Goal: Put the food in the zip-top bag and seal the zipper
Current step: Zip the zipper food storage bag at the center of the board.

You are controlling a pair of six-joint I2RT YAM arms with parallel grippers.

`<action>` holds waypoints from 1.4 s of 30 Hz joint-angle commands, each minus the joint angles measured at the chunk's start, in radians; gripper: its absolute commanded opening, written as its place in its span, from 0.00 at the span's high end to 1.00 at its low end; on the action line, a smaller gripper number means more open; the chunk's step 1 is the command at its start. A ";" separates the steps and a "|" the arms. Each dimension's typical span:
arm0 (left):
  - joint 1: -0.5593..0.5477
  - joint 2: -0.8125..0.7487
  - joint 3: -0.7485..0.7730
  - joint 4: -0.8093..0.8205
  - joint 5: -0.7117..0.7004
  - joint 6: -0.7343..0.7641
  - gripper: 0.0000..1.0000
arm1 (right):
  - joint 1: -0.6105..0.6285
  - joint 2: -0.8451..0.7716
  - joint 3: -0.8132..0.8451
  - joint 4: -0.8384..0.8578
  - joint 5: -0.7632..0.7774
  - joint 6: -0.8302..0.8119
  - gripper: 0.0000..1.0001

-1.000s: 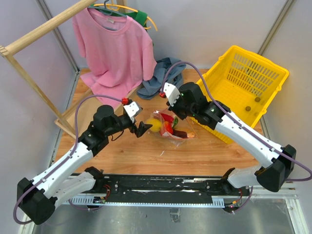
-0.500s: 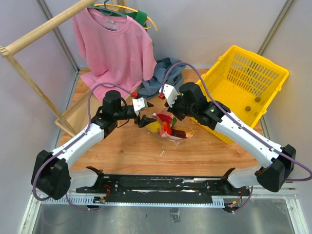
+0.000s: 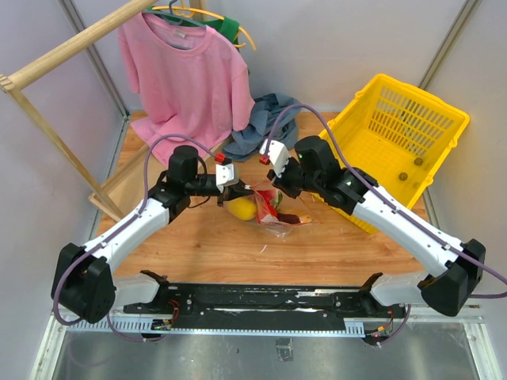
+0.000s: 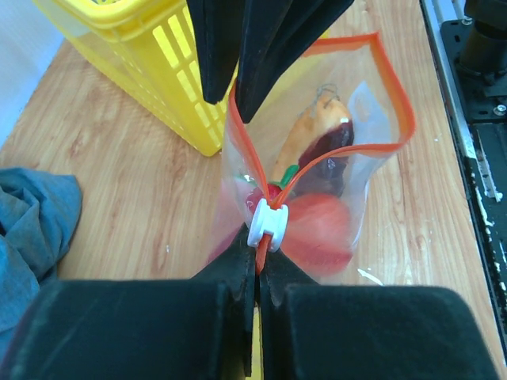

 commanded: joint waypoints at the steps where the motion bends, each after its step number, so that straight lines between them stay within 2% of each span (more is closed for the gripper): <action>1: 0.004 -0.076 0.028 -0.038 0.009 -0.013 1.00 | 0.004 -0.074 -0.016 0.041 -0.106 -0.039 0.71; 4: 0.001 -0.106 0.023 -0.054 -0.018 -0.026 1.00 | 0.005 -0.120 -0.054 0.092 -0.216 -0.067 0.55; 7: -0.004 -0.115 0.025 -0.055 -0.034 -0.052 1.00 | 0.014 -0.155 -0.091 0.170 -0.320 -0.089 0.44; 10: -0.023 -0.112 0.042 -0.094 -0.043 -0.045 1.00 | 0.032 -0.159 -0.108 0.231 -0.371 -0.127 0.40; 14: -0.048 -0.107 0.067 -0.159 -0.084 -0.008 1.00 | 0.052 -0.120 -0.099 0.283 -0.410 -0.154 0.41; 21: -0.063 -0.126 0.066 -0.179 -0.110 0.004 1.00 | 0.055 -0.050 -0.062 0.287 -0.443 -0.164 0.50; 24: -0.065 -0.124 0.071 -0.182 -0.112 0.000 1.00 | 0.055 -0.038 -0.070 0.318 -0.456 -0.150 0.61; 30: -0.068 -0.124 0.072 -0.185 -0.106 -0.001 1.00 | 0.056 -0.018 -0.065 0.324 -0.477 -0.140 0.75; 38: -0.068 -0.125 0.079 -0.190 -0.105 -0.002 1.00 | 0.056 0.001 -0.067 0.322 -0.473 -0.136 0.80; 42: -0.068 -0.127 0.079 -0.190 -0.112 -0.001 1.00 | 0.056 0.007 -0.063 0.309 -0.452 -0.137 0.98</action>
